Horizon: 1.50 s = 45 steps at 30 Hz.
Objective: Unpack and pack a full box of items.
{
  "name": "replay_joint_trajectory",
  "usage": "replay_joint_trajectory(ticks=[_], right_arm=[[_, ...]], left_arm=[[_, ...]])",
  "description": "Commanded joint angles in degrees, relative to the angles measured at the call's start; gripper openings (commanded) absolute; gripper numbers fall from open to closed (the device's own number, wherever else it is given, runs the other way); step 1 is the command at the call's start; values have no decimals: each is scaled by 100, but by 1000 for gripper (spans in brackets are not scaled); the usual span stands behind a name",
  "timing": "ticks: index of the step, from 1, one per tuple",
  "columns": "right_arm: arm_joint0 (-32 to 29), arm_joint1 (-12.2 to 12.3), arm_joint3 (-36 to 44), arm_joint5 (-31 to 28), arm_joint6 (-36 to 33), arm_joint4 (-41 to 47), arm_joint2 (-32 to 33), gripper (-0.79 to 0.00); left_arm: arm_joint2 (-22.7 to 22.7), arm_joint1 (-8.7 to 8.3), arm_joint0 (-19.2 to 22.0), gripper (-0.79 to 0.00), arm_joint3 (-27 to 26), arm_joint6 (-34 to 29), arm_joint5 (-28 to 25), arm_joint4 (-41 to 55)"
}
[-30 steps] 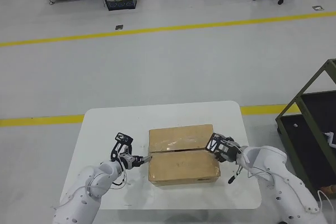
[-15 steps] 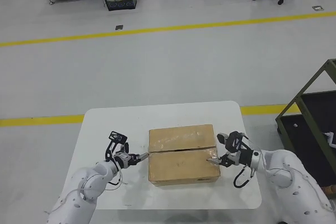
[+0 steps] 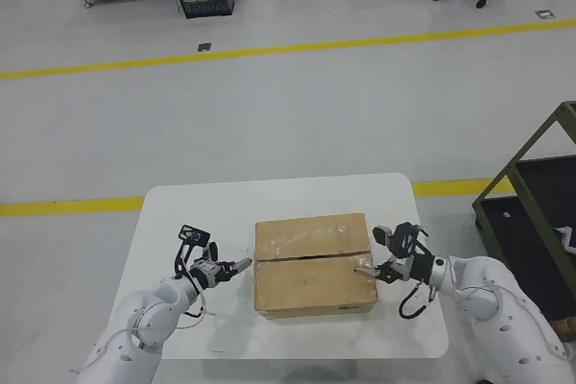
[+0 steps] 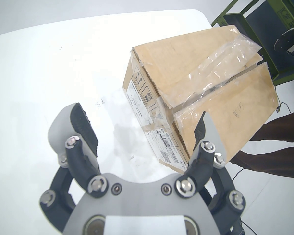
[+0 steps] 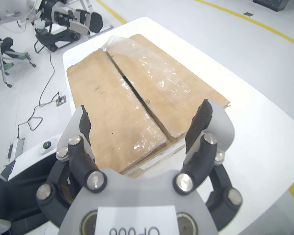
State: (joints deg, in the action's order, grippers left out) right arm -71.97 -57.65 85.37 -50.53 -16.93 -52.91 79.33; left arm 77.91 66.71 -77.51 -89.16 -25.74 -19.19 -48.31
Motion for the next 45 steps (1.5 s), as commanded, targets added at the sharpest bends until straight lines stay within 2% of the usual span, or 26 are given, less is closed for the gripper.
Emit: replay_joint_trajectory(ticks=[1,5,10,13,18,21,23,25,27,29,31,38,41,45], right_arm=[[86,7,-131,41,-3,82,43,0],[355,0,-383,183,-150,122,-21,0],[836,-59,-509,437,-417,-383,-440,0],[1100,-119,-580,565,-478,-658,-772,-135],[1496,-228,-862,657,-541,-977,-1296,-80],[1678,-285,-1091,654,-497,-1036,-1513,0],[1779,-316,-1242,646,-441,-1058,-1616,0],[1870,-343,-1370,618,-403,-1092,-1710,-43],[1944,-366,-1458,595,-365,-1120,-1791,-123],[2009,-389,-1527,598,-351,-1161,-1870,-292],[2084,-411,-1594,622,-346,-1249,-1948,-406],[2264,-493,-1796,670,-257,-1434,-2205,-557],[2332,-521,-1878,670,-226,-1476,-2279,-659],[2344,-517,-1838,666,-183,-1566,-2273,-751]], left_arm=[[27,-1,-16,0,-17,109,28,39],[82,7,-51,0,-28,369,171,151],[92,12,-62,0,-39,489,229,167],[92,12,-62,0,-39,489,229,167],[92,12,-62,0,-39,489,229,167],[92,12,-62,0,-39,489,229,167],[92,12,-62,0,-39,489,229,167],[92,12,-62,0,-39,489,229,167],[92,12,-62,0,-39,489,229,167],[92,12,-62,0,-39,489,229,167],[92,12,-62,0,-39,489,229,167],[92,12,-62,0,-39,489,229,167],[92,12,-62,0,-39,489,229,167],[92,12,-62,0,-39,489,229,167]])
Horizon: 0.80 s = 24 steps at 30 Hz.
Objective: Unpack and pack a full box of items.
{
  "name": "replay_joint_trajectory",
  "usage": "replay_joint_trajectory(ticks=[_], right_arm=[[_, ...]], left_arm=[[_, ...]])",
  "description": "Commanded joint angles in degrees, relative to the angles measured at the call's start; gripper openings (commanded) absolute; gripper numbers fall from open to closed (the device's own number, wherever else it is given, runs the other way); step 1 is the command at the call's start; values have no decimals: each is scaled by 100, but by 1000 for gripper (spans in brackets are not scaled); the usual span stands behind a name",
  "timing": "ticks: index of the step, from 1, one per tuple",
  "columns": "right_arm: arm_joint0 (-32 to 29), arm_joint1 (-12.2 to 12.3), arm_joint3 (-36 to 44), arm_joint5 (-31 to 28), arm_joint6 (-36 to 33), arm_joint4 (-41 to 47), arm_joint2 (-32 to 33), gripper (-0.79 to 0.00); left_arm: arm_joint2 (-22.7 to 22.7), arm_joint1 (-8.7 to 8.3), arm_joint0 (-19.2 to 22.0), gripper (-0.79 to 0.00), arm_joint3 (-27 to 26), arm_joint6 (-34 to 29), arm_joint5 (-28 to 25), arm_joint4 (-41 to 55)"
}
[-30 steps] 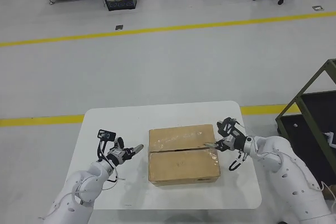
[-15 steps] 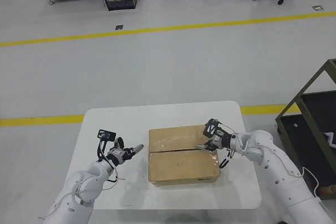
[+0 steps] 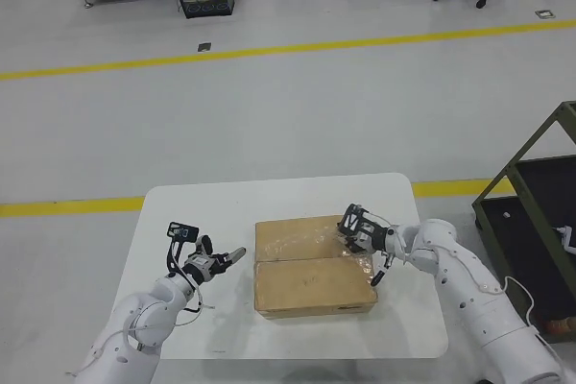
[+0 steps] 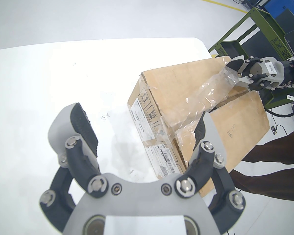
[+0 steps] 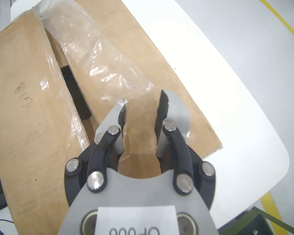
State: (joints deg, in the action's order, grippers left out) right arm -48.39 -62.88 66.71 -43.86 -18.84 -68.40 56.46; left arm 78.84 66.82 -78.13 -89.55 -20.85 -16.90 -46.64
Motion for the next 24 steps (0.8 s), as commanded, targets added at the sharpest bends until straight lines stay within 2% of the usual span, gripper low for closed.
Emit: replay_joint_trajectory(ticks=[1,13,19,24], right_arm=[[-25,16,77,10,3,-72,31,-767],[-352,164,877,-187,-249,-365,323,-785],[-461,224,1457,-378,-1208,-90,407,-785],[-611,265,1849,-169,-1977,4,445,-785]], left_arm=[[0,0,0,0,0,0,0,0],[0,0,0,0,0,0,0,0],[0,0,0,0,0,0,0,0],[0,0,0,0,0,0,0,0]])
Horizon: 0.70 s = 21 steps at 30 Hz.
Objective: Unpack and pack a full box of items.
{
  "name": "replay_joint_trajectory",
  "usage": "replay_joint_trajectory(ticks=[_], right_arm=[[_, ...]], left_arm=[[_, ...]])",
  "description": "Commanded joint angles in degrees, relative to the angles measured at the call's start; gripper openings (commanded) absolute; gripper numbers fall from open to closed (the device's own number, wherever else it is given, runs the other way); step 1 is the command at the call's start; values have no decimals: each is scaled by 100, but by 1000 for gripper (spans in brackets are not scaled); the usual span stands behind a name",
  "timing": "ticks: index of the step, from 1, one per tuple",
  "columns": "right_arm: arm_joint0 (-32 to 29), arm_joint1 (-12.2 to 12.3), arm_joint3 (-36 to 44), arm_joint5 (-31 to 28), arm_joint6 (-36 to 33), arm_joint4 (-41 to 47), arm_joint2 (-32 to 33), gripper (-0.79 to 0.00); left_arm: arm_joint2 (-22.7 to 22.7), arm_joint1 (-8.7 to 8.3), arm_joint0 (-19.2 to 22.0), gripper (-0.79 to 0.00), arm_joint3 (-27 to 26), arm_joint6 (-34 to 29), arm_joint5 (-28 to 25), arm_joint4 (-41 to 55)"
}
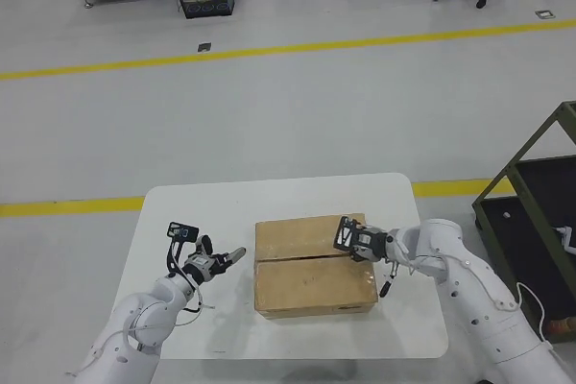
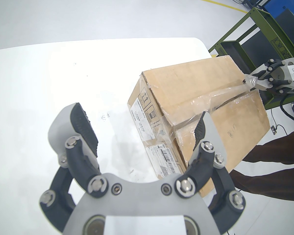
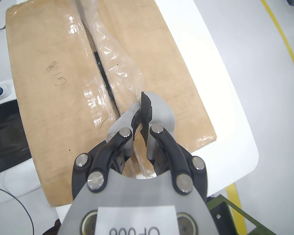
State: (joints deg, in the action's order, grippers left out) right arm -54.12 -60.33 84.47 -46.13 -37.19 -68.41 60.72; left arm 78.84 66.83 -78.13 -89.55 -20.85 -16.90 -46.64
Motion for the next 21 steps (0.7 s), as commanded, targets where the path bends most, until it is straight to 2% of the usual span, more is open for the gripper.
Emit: replay_joint_trajectory(ticks=[1,6,11,21], right_arm=[[-80,22,130,107,-244,38,53,-785],[-230,85,454,272,-682,115,239,-785],[-298,105,617,239,-951,-50,146,-785],[-188,94,491,211,-1062,65,13,-785]], left_arm=[[0,0,0,0,0,0,0,0],[0,0,0,0,0,0,0,0],[0,0,0,0,0,0,0,0],[0,0,0,0,0,0,0,0]])
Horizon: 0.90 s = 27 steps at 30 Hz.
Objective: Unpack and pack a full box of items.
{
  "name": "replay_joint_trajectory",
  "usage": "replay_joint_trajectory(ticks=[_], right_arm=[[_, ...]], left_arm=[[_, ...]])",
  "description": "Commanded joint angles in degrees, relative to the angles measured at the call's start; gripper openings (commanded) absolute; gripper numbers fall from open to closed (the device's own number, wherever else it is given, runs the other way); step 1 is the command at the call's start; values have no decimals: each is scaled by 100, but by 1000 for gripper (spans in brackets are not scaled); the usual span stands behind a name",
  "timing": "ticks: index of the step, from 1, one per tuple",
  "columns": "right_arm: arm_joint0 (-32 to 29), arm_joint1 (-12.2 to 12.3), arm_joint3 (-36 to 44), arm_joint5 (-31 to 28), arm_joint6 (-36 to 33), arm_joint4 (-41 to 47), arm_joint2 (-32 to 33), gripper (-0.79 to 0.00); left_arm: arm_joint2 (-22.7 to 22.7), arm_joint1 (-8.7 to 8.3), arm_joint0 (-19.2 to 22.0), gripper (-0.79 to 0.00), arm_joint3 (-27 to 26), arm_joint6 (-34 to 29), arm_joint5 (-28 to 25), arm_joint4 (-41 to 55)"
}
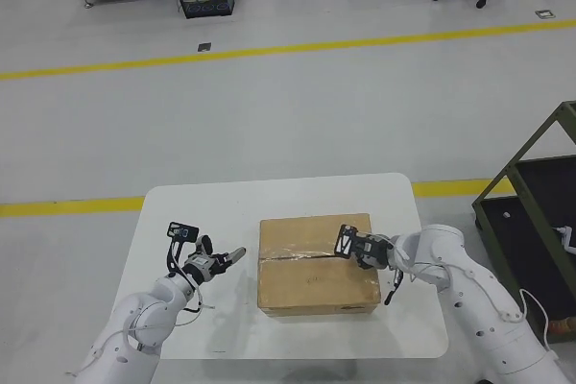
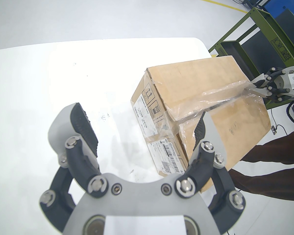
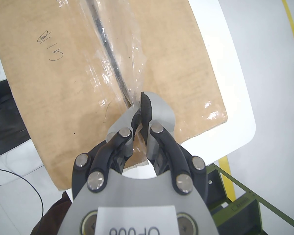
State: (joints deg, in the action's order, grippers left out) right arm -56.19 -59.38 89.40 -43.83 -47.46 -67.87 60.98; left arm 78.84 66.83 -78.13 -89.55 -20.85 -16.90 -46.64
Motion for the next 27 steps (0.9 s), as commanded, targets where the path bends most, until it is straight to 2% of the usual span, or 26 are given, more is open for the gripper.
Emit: replay_joint_trajectory(ticks=[1,13,27], right_arm=[[25,-1,-10,-27,-75,38,-33,-785],[-21,70,248,-169,-401,489,93,-785],[215,21,-370,-123,-290,463,-267,-785]], left_arm=[[0,0,0,0,0,0,0,0],[-60,4,-21,0,-55,63,0,5],[-305,30,109,0,-92,59,-67,25]])
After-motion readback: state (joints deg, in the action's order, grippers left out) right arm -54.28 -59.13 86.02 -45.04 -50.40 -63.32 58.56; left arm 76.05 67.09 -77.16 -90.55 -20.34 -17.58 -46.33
